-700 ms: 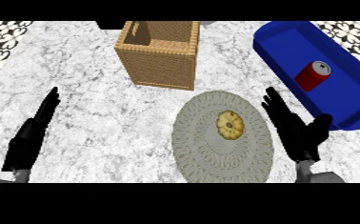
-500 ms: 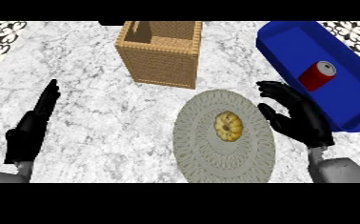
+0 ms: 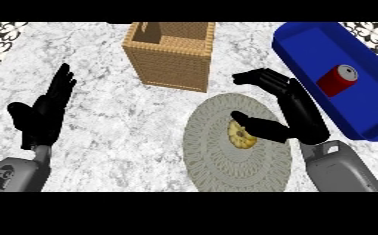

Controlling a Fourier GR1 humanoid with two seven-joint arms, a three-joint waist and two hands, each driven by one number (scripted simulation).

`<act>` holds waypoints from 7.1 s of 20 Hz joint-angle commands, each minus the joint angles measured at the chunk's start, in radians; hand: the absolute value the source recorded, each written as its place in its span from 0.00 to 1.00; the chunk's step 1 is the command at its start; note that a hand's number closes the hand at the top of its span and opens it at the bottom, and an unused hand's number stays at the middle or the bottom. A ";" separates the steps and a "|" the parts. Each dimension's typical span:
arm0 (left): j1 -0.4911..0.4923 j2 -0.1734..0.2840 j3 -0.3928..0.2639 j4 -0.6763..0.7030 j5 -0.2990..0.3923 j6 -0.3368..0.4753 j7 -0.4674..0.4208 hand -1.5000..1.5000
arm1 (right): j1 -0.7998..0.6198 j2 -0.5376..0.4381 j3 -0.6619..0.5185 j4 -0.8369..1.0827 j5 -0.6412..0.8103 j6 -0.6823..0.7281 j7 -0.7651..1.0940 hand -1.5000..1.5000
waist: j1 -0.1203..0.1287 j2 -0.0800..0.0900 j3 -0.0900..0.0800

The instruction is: Pick the squash from the placemat and place it in the basket

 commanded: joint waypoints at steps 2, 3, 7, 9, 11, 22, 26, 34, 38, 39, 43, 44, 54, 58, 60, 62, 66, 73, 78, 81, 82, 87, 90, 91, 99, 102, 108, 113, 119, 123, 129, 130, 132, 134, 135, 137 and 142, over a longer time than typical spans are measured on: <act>-0.006 -0.014 0.014 -0.007 0.016 0.022 0.050 0.50 | -0.014 0.064 0.060 -0.016 0.358 -0.260 0.169 0.00 | -0.020 -0.008 -0.003; -0.028 0.007 0.020 0.004 0.008 0.012 0.059 0.50 | -0.050 0.046 0.049 -0.023 0.416 -0.252 0.233 0.00 | -0.026 -0.007 -0.003; -0.020 -0.016 0.011 -0.010 -0.010 0.048 0.073 0.50 | -0.044 -0.012 0.108 -0.175 0.577 -0.040 0.530 0.00 | -0.051 -0.017 -0.005; 0.012 -0.013 0.010 -0.008 -0.018 0.055 0.062 0.50 | -0.085 -0.077 0.100 -0.164 0.593 0.124 0.620 0.00 | -0.048 -0.020 -0.008; 0.015 -0.011 0.010 -0.014 -0.014 0.046 0.057 0.50 | -0.071 -0.127 0.146 -0.177 0.575 0.289 0.673 0.00 | -0.055 -0.023 -0.010; -0.025 -0.023 0.013 -0.059 -0.040 0.047 0.109 0.50 | -0.087 -0.016 0.158 -0.573 0.347 0.924 1.198 0.00 | -0.023 -0.003 -0.001; -0.055 -0.068 0.044 0.015 -0.060 0.006 0.079 0.50 | -0.037 0.076 0.189 -0.597 0.427 0.875 1.199 0.00 | -0.015 0.003 0.000; -0.022 -0.071 0.075 -0.066 -0.103 -0.017 0.134 0.50 | 0.119 0.072 0.181 -0.467 0.599 0.624 0.894 0.00 | -0.008 0.004 0.002; -0.014 -0.103 0.086 -0.064 -0.133 -0.031 0.120 0.50 | 0.144 0.055 0.130 -0.338 0.629 0.552 0.743 0.00 | -0.009 0.005 0.001; -0.017 -0.129 0.082 -0.065 -0.161 -0.002 0.131 0.50 | 0.128 0.092 0.146 -0.331 0.640 0.566 0.756 0.00 | -0.009 0.005 0.001; -0.058 -0.116 0.143 0.006 -0.147 -0.074 0.109 0.50 | 0.180 0.076 0.119 -0.287 0.691 0.464 0.639 0.00 | -0.012 0.005 0.001; -0.013 -0.084 0.189 -0.001 -0.092 -0.132 0.088 0.50 | 0.240 0.060 0.150 -0.388 0.692 0.490 0.660 0.00 | -0.013 0.004 0.001; -0.047 -0.154 0.198 -0.048 -0.185 -0.119 0.182 0.50 | 0.266 0.156 0.139 -0.206 0.812 0.352 0.512 0.00 | -0.010 0.004 0.001; -0.013 -0.223 0.168 -0.075 -0.245 -0.085 0.163 0.50 | 0.277 0.147 0.075 -0.155 0.803 0.327 0.435 0.00 | -0.010 0.004 0.001; 0.013 -0.129 0.258 -0.127 -0.181 -0.182 0.196 0.50 | 0.302 0.131 0.057 -0.251 0.784 0.398 0.450 0.00 | -0.010 0.004 0.001; 0.042 -0.185 0.233 -0.150 -0.222 -0.165 0.175 0.50 | 0.280 0.189 0.071 -0.183 0.837 0.372 0.447 0.00 | -0.009 0.004 0.001; -0.075 -0.200 0.249 -0.052 -0.249 -0.158 0.192 0.50 | 0.212 0.244 0.053 -0.043 0.879 0.331 0.432 0.00 | -0.010 0.005 0.001; -0.082 -0.221 0.269 -0.055 -0.260 -0.190 0.226 0.50 | 0.250 0.222 -0.004 -0.047 0.923 0.329 0.398 0.00 | -0.012 0.005 0.001; 0.033 -0.237 0.275 -0.140 -0.281 -0.208 0.173 0.50 | 0.278 0.246 -0.001 -0.004 0.965 0.289 0.379 0.00 | -0.009 0.004 0.001; -0.041 -0.262 0.278 -0.050 -0.311 -0.191 0.161 0.50 | 0.191 0.271 -0.051 0.080 0.955 0.300 0.341 0.00 | -0.010 0.005 0.001; -0.029 -0.234 0.296 -0.095 -0.285 -0.220 0.209 0.50 | 0.224 0.300 0.002 0.079 1.000 0.279 0.379 0.00 | -0.010 0.004 0.001; -0.016 -0.243 0.315 -0.062 -0.303 -0.232 0.140 0.50 | 0.187 0.291 -0.067 0.150 0.995 0.264 0.338 0.00 | -0.010 0.005 0.001; 0.006 -0.262 0.286 -0.147 -0.322 -0.214 0.200 0.50 | 0.185 0.292 -0.073 0.205 1.004 0.234 0.312 0.00 | -0.008 0.005 0.001; -0.006 -0.278 0.290 -0.102 -0.315 -0.214 0.175 0.50 | 0.174 0.280 -0.090 0.214 0.990 0.252 0.295 0.00 | -0.009 0.005 0.001; 0.004 -0.317 0.253 -0.091 -0.356 -0.185 0.157 0.50 | 0.119 0.249 -0.071 0.339 0.989 0.325 0.213 1.00 | -0.005 0.007 0.001; -0.017 -0.293 0.286 -0.075 -0.334 -0.202 0.153 0.50 | 0.195 0.256 -0.050 0.296 0.989 0.302 0.209 1.00 | -0.011 0.006 0.001; -0.040 -0.282 0.293 -0.102 -0.325 -0.212 0.185 0.50 | 0.187 0.392 0.020 0.315 0.989 0.323 0.263 1.00 | -0.004 0.007 0.001; -0.060 -0.284 0.265 -0.100 -0.308 -0.258 0.168 0.50 | 0.219 0.393 0.212 0.272 0.731 0.352 0.357 1.00 | 0.100 0.045 0.011; -0.078 -0.302 0.254 -0.098 -0.311 -0.246 0.179 0.50 | 0.248 0.392 0.239 0.151 0.551 0.287 0.383 1.00 | 0.091 0.043 0.017; -0.066 -0.306 0.249 -0.082 -0.317 -0.248 0.168 0.50 | 0.268 0.394 0.332 0.064 0.406 0.161 0.392 1.00 | 0.094 0.034 0.014; -0.086 -0.281 0.266 -0.080 -0.313 -0.253 0.197 0.50 | 0.217 0.397 0.534 -0.054 0.231 -0.165 0.472 1.00 | 0.075 0.009 0.006; -0.058 -0.294 0.263 -0.069 -0.313 -0.253 0.167 0.50 | 0.192 0.398 0.565 -0.053 0.220 -0.219 0.501 1.00 | 0.078 0.011 0.003; -0.074 -0.291 0.267 -0.062 -0.321 -0.241 0.186 0.50 | 0.116 0.398 0.615 -0.047 0.260 -0.320 0.580 1.00 | 0.063 0.006 0.001; -0.081 -0.303 0.245 -0.047 -0.353 -0.223 0.167 0.50 | 0.032 0.398 0.647 -0.060 0.286 -0.373 0.666 1.00 | 0.050 0.005 -0.002; -0.063 -0.271 0.281 -0.062 -0.317 -0.252 0.178 0.50 | -0.013 0.398 0.642 -0.052 0.291 -0.395 0.737 1.00 | 0.061 0.001 -0.002; -0.063 -0.308 0.256 -0.052 -0.352 -0.209 0.166 0.50 | -0.093 0.398 0.647 -0.047 0.292 -0.435 0.822 1.00 | 0.055 0.002 -0.003; -0.083 -0.292 0.267 -0.035 -0.339 -0.229 0.173 0.50 | -0.320 0.398 0.565 -0.008 0.247 -0.562 0.998 1.00 | 0.065 0.005 -0.003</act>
